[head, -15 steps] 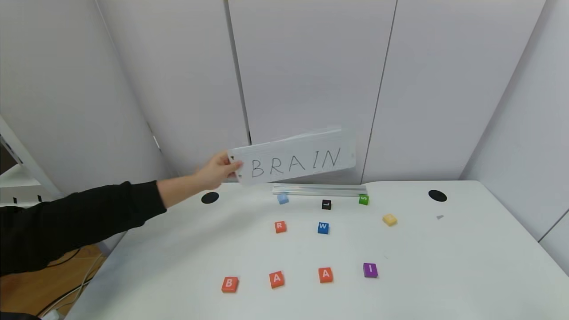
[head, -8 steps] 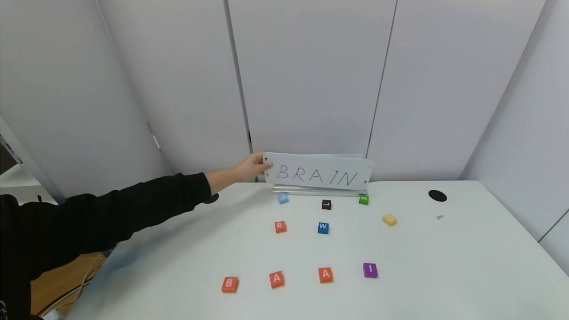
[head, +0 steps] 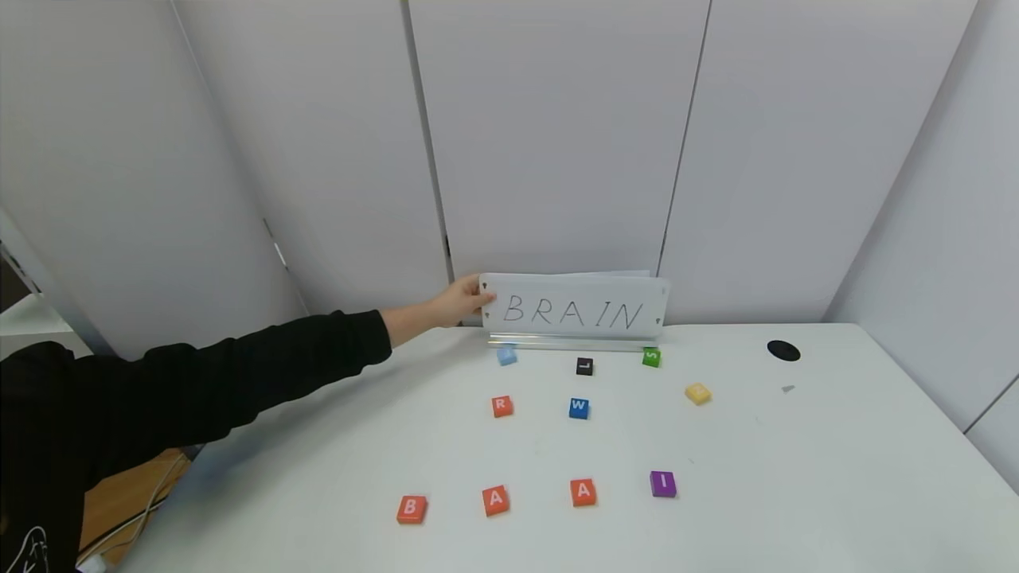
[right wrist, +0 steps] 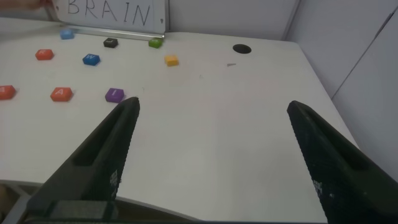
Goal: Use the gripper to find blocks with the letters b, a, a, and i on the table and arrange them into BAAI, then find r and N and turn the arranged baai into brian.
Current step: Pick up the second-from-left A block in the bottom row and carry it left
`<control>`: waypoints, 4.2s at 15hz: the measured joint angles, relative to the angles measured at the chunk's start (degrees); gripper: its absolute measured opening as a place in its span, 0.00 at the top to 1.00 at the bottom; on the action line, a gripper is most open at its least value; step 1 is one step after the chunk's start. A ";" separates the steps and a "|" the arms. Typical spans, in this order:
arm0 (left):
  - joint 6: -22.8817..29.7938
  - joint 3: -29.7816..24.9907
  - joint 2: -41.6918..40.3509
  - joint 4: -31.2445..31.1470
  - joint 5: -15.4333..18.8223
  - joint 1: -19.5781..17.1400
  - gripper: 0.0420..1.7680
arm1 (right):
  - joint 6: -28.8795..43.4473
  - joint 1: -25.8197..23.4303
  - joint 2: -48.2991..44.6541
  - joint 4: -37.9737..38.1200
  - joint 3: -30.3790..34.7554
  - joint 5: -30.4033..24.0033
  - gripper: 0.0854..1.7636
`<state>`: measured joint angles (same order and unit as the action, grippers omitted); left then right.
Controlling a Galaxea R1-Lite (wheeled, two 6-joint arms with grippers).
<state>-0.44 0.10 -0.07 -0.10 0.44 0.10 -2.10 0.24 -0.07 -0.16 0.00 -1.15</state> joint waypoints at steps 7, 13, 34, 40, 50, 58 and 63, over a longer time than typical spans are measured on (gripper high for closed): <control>0.00 0.00 0.00 0.00 0.00 0.00 0.03 | 0.02 0.00 0.00 0.00 0.00 0.04 0.03; 0.00 0.00 0.00 0.00 0.00 0.00 0.03 | 0.00 0.00 0.00 0.00 0.00 0.02 0.03; -0.24 0.00 0.00 0.00 0.02 0.00 0.03 | -0.33 -0.02 0.00 0.37 0.00 0.02 0.03; -0.40 0.04 0.00 0.00 0.07 0.00 0.03 | -0.50 -0.02 0.00 0.40 0.00 0.04 0.03; -0.02 7.07 0.10 -3.57 -1.23 0.01 0.03 | 1.80 -0.06 2.27 2.84 -10.28 0.55 0.03; -0.27 28.65 16.25 -9.29 -1.96 0.39 0.03 | 1.85 0.63 21.46 3.66 -30.17 0.33 0.03; 0.06 40.74 35.13 -9.31 -2.35 0.41 0.03 | 2.05 0.28 38.63 3.95 -41.07 0.26 0.03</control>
<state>-0.38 40.84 35.06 -9.41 -1.91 0.51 -0.05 0.52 38.56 3.79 -41.07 -0.89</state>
